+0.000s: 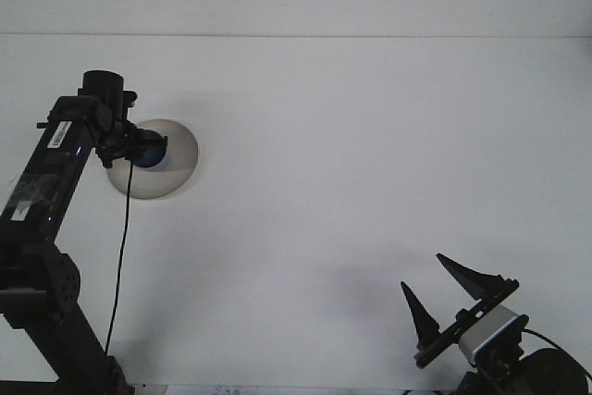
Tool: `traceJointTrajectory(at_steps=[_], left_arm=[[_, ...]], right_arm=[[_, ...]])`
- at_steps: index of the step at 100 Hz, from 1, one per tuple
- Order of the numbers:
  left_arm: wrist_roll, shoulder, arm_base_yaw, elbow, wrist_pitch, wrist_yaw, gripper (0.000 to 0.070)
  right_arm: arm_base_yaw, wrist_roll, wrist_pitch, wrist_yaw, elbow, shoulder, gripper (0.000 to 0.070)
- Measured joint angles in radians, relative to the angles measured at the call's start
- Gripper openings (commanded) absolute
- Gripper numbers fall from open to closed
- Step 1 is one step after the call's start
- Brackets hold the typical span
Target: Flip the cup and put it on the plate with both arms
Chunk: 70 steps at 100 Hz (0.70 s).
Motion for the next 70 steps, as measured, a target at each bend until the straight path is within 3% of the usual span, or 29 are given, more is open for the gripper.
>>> traceJointTrajectory(at_steps=[13, 17, 27, 32, 70], left_arm=[[-0.012, 0.015, 0.0, 0.0, -0.002, 0.0, 0.0045], [-0.014, 0.015, 0.0, 0.0, -0.002, 0.0, 0.0122], [-0.021, 0.016, 0.0, 0.0, 0.001, 0.0, 0.0389], [-0.023, 0.016, 0.0, 0.0, 0.002, 0.0, 0.046], [-0.036, -0.049, 0.0, 0.0, 0.044, 0.0, 0.0468]], right_arm=[[0.0, 0.0, 0.0, 0.0, 0.0, 0.0, 0.0487], [0.0, 0.0, 0.0, 0.0, 0.0, 0.0, 0.0487], [0.0, 0.0, 0.0, 0.0, 0.0, 0.0, 0.0487], [0.0, 0.0, 0.0, 0.0, 0.0, 0.0, 0.0487], [0.0, 0.0, 0.0, 0.0, 0.0, 0.0, 0.0487]])
